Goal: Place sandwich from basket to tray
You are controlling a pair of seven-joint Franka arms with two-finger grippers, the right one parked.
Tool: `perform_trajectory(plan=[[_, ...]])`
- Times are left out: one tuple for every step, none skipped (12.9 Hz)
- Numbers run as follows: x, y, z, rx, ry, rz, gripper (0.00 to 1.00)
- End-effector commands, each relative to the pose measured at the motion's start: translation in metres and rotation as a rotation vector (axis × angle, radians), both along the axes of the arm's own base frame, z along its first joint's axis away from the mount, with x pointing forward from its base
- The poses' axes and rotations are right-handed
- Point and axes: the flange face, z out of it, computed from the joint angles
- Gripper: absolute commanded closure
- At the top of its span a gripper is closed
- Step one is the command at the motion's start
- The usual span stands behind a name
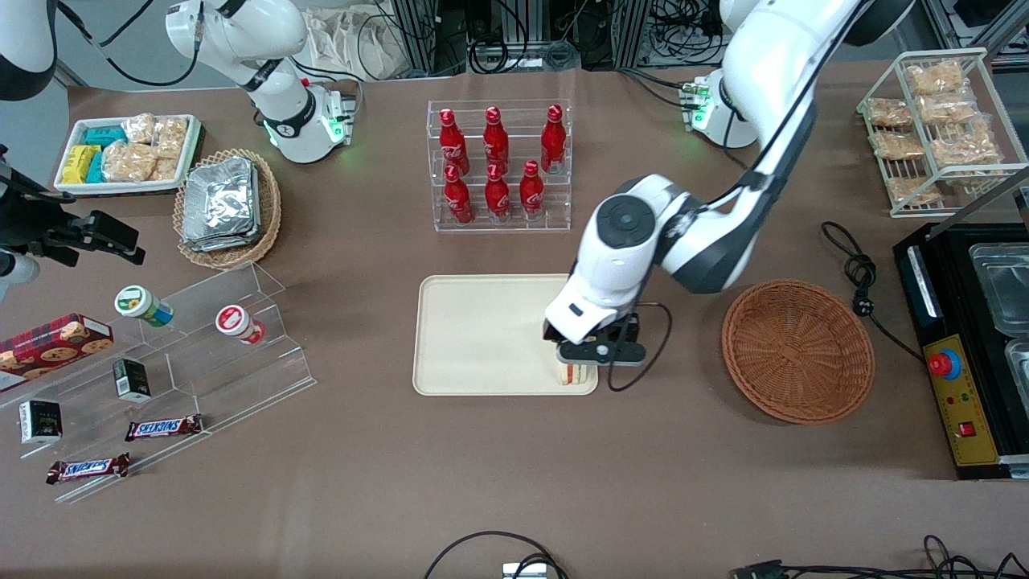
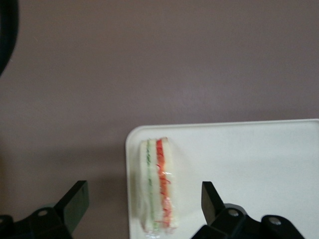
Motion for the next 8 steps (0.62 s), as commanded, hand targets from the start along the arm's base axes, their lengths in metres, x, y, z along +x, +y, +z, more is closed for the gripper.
perform_trajectory(plan=[[0.002,0.071,0.049,-0.015,0.030,0.041,0.00],[0.010,0.110,0.068,-0.009,0.068,0.074,0.00],[0.014,0.148,0.088,-0.008,0.085,0.048,0.00],[0.017,0.194,0.105,0.007,0.103,-0.027,0.00],[0.014,0.229,0.118,0.034,0.131,-0.096,0.00],[0.009,0.256,0.130,0.050,0.154,-0.109,0.00],[0.002,0.277,0.141,0.063,0.171,-0.090,0.00],[-0.008,0.300,0.156,0.076,0.176,-0.058,0.00]])
